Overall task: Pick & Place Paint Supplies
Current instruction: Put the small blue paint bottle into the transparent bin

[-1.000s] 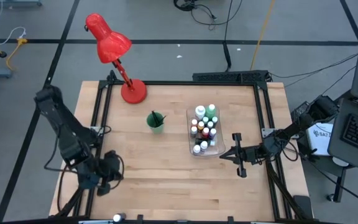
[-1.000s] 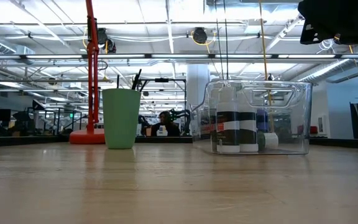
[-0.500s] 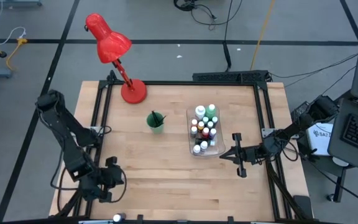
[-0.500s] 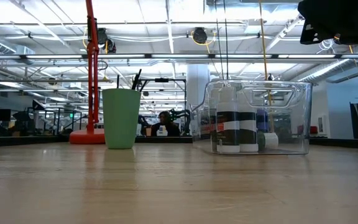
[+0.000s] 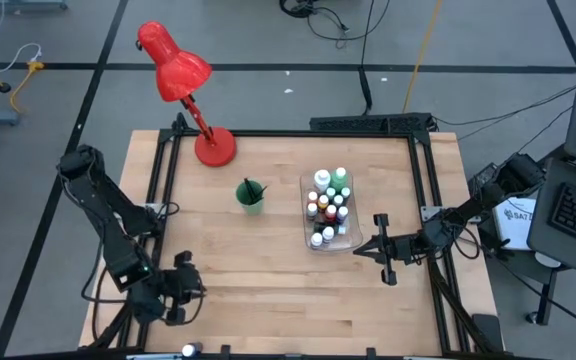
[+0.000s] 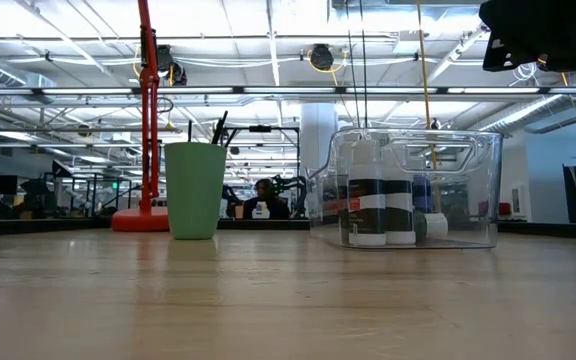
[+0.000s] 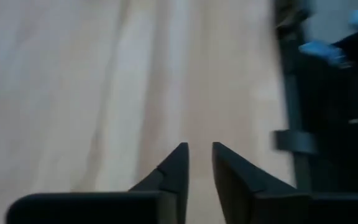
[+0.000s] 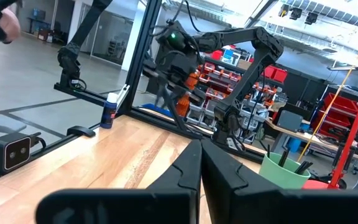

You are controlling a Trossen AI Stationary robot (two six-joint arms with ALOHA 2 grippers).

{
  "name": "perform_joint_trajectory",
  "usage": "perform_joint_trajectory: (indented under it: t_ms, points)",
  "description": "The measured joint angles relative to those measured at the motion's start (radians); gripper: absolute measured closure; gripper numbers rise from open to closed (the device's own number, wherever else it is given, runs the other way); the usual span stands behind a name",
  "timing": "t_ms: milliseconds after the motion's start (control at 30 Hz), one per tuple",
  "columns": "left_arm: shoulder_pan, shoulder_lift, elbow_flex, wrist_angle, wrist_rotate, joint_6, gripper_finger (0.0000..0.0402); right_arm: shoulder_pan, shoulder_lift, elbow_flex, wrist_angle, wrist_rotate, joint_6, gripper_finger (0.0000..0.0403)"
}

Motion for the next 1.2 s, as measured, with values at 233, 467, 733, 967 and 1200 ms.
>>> perform_joint_trajectory:
  t_ms: [233, 467, 733, 967, 1200]
  points:
    - [-0.043, 0.0, 0.001, 0.273, 0.104, 0.135, 0.0248, 0.0, 0.0, 0.0, 0.0, 0.0, 0.0, 0.0399]
    - [-0.099, 0.054, 0.001, 0.34, 0.091, 0.111, 0.0184, 0.0, 0.0, 0.0, -0.002, 0.0, 0.0, 0.0399]
    - [-0.164, 0.193, 0.001, 0.571, 0.119, 0.147, 0.015, 0.0, 0.0, 0.0, -0.001, 0.0, 0.012, 0.0399]
    - [-0.182, 0.275, 0.001, 0.579, 0.057, 0.116, 0.0149, -0.004, 0.0, 0.0, 0.016, 0.0, -0.032, 0.0399]
    - [-0.18, 0.338, 0.001, 0.582, 0.057, 0.116, 0.0149, -0.036, 0.0, 0.0, 0.019, 0.0, -0.056, 0.0399]
